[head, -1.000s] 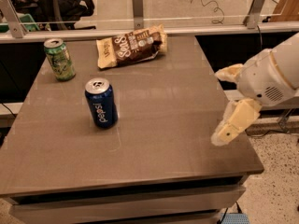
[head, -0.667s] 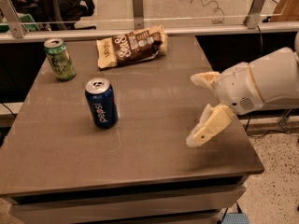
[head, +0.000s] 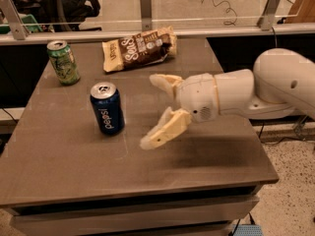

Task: Knock pepsi can over

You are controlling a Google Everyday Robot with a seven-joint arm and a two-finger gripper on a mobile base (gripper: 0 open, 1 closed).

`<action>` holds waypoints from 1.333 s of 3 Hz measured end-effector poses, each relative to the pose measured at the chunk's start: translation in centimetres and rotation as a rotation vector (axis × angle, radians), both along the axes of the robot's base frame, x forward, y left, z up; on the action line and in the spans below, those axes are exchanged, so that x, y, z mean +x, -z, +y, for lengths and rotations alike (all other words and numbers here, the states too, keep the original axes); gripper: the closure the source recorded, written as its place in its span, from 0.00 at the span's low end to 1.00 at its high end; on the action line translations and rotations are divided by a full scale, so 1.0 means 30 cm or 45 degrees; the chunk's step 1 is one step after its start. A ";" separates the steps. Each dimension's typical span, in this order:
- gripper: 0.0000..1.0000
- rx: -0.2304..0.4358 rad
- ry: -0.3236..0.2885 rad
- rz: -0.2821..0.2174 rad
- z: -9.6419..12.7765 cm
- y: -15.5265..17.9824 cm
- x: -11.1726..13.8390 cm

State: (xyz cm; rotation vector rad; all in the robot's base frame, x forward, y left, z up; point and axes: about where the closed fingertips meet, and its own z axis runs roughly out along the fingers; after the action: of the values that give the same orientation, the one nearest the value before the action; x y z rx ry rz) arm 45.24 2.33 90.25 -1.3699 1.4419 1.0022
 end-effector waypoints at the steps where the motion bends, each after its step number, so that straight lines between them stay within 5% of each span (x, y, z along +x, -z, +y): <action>1: 0.00 0.043 -0.028 -0.004 0.049 -0.029 -0.013; 4: 0.00 0.106 0.001 -0.073 0.155 0.049 0.061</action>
Offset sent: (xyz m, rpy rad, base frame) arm -0.0048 0.0197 0.0116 0.0516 -0.0031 0.0284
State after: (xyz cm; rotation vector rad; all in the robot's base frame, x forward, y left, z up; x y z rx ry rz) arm 47.07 6.97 88.79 -1.3268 1.3438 1.0039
